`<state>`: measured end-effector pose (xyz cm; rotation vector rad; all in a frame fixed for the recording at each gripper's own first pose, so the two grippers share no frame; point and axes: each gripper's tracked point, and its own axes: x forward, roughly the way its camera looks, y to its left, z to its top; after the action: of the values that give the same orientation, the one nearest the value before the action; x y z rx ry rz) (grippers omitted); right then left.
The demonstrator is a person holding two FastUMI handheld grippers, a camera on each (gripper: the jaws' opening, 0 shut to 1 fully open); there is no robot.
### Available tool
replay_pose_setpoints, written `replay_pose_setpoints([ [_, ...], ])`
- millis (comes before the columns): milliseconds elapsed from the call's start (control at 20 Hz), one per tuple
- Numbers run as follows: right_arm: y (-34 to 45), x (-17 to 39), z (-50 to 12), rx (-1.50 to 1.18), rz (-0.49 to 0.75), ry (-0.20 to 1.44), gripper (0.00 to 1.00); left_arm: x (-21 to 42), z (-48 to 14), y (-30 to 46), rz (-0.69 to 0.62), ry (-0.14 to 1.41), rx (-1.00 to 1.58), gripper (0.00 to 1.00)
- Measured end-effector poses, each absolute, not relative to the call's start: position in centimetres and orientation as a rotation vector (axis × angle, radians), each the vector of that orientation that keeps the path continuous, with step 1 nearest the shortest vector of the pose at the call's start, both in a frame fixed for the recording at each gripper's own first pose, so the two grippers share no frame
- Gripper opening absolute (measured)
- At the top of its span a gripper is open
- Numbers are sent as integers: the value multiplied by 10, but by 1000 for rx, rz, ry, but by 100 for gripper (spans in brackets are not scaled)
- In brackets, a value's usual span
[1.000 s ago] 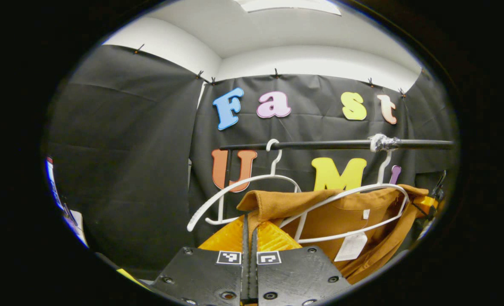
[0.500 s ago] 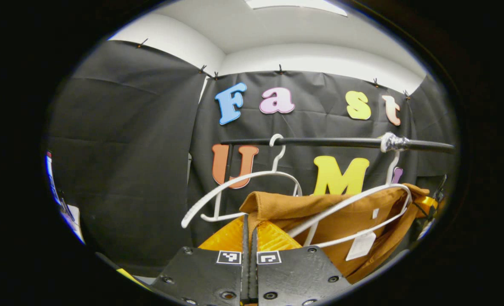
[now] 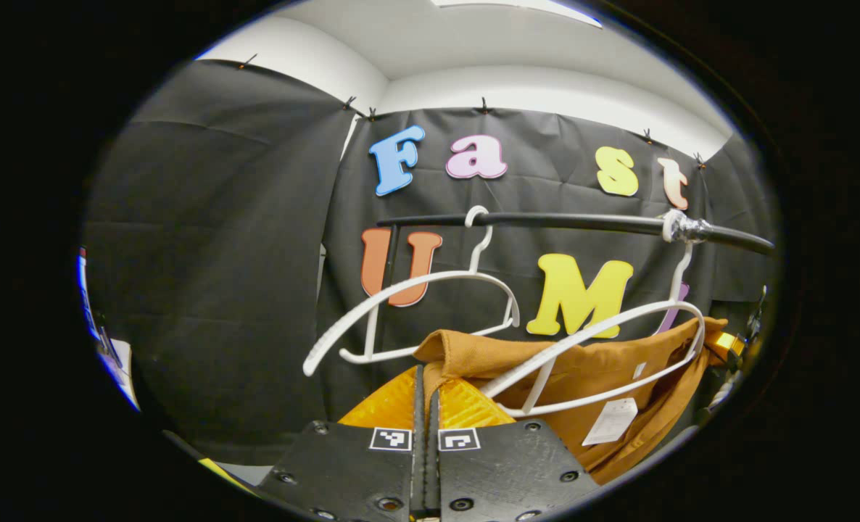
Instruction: Grasp the clothes on the hanger with both hands and then place them into the laundry hamper below.
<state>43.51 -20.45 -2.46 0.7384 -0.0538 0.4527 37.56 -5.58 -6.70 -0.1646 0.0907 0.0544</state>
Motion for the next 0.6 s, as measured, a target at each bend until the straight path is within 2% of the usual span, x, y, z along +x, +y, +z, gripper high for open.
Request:
replay_pose_setpoints([
  [50,-204,433,-29,748,452,-45,3,375,-71,-55,58,95,-168,0],
  [100,-205,434,-38,753,437,-26,3,374,-76,-55,61,100,-170,0],
  [150,-206,436,-48,748,422,-6,3,374,-81,-54,63,108,-175,5],
  [250,-204,432,-70,739,398,36,3,369,-94,-54,77,136,-172,5],
  [300,-200,427,-79,735,395,57,3,366,-102,-54,87,146,-167,0],
  [350,-198,425,-89,724,386,76,3,363,-110,-50,93,163,-164,0],
  [400,-196,426,-99,713,382,99,3,361,-119,-50,96,182,-162,5],
  [500,-191,420,-117,693,381,139,3,354,-137,-49,103,223,-167,5],
  [550,-188,416,-125,681,383,156,3,349,-145,-50,106,242,-167,0],
  [600,-185,409,-135,670,383,176,3,344,-153,-51,109,255,-162,0],
])
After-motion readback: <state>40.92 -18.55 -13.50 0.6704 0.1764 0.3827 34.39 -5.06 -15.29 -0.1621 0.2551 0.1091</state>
